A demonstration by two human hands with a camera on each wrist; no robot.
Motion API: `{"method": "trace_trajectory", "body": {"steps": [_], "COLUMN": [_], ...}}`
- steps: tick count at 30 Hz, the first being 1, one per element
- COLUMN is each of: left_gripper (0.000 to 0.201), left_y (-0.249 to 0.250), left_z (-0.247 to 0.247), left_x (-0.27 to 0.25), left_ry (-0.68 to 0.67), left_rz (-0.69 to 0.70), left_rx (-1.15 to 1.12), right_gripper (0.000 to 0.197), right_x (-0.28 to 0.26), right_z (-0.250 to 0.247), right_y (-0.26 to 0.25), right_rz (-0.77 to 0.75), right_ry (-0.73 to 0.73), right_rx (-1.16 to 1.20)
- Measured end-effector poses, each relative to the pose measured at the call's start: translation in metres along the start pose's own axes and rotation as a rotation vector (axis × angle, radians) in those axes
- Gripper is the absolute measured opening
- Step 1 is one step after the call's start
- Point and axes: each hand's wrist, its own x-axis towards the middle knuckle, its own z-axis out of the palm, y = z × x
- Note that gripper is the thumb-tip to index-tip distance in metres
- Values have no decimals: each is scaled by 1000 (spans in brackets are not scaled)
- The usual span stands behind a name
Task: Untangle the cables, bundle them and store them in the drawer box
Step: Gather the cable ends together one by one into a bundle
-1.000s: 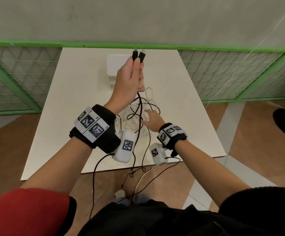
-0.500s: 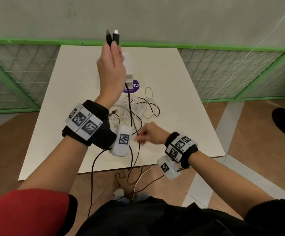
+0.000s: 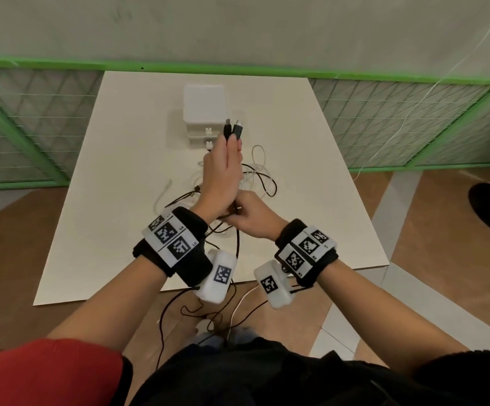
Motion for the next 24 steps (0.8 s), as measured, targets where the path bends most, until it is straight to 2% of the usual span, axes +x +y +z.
{"method": "trace_trajectory", "body": {"steps": [2, 3, 4, 5, 6, 9, 12, 13, 15, 17, 18, 20, 21, 22, 24], "left_gripper": [29, 29, 29, 29, 29, 29, 24, 22, 21, 19, 18, 17, 18, 19, 22], "left_y": [2, 2, 1, 1, 1, 7, 14, 15, 18, 19, 17, 13, 9, 4, -3], "left_z": [-2, -4, -5, -6, -5, -7, -16, -20, -24, -24, -22, -17, -13, -9, 2], "left_x": [1, 3, 6, 7, 7, 8, 13, 15, 19, 20, 20, 15, 11, 7, 0], "left_ry": [-4, 2, 13, 22, 23, -1, 51, 102, 205, 219, 187, 87, 31, -22, -100], "left_rz": [1, -2, -11, -22, -30, 13, 109, 126, 143, 154, 152, 130, 111, 85, 34], "left_rx": [-56, -86, -116, -145, -172, -155, -145, -169, -218, -238, -222, -149, -103, -61, -10], "right_gripper": [23, 15, 15, 31, 38, 3, 11, 13, 13, 20, 32, 63, 68, 62, 19], "right_x": [1, 0, -1, -1, -1, 1, -1, -4, -13, -22, -24, -22, -19, -15, -8], "right_z": [3, 1, 0, -1, -1, 1, -4, -4, 0, 6, 5, -6, -12, -17, -20], "right_y": [6, 7, 6, 4, 4, 5, 16, 20, 21, 19, 19, 15, 10, 5, -8], "right_rz": [10, 14, -7, -28, -60, -47, 110, 131, 161, 251, 290, 304, 283, 243, 129], "right_ry": [134, 153, 165, 172, 170, 121, 179, 135, -159, -470, -525, -473, -391, -293, -78], "right_rx": [63, 133, 181, 179, 150, 83, 106, 66, -90, -207, -220, -187, -162, -118, -59]}}
